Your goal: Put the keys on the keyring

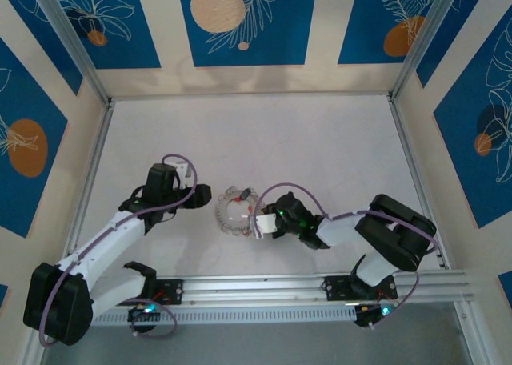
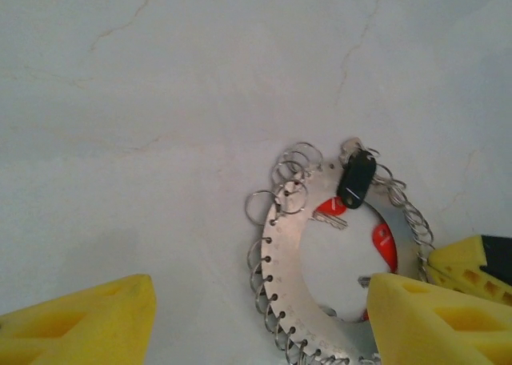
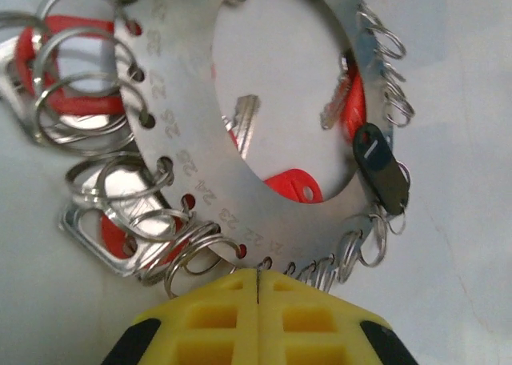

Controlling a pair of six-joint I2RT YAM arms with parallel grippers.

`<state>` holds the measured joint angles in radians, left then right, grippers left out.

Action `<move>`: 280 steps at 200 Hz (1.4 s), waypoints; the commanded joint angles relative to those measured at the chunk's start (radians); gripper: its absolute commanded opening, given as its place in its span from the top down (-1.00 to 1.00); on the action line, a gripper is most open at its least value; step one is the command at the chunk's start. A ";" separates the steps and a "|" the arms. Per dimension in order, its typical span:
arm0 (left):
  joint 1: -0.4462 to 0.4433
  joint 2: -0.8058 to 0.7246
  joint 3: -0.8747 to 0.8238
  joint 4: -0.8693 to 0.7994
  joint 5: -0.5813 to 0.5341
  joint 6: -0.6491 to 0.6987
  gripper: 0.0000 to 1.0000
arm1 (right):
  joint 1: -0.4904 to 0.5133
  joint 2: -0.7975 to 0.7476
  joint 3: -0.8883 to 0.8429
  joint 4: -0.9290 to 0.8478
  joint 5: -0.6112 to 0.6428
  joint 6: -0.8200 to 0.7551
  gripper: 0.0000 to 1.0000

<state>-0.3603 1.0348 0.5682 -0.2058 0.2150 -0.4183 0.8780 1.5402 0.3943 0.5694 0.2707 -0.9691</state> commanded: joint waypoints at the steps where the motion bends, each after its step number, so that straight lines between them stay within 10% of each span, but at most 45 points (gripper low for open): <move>1: -0.008 -0.021 -0.030 0.092 0.081 0.053 -0.40 | -0.013 -0.050 -0.024 0.044 -0.071 0.042 0.98; 99: -0.169 0.320 0.052 0.348 0.244 -0.045 -0.61 | -0.094 -0.189 -0.072 0.081 -0.205 0.146 1.00; 280: -0.173 0.641 0.167 0.563 0.539 -0.395 -0.64 | -0.126 -0.207 -0.052 0.098 -0.300 0.144 1.00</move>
<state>-0.5285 1.7069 0.7448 0.3771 0.6846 -0.7872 0.7586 1.3209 0.3260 0.6289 -0.0006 -0.8295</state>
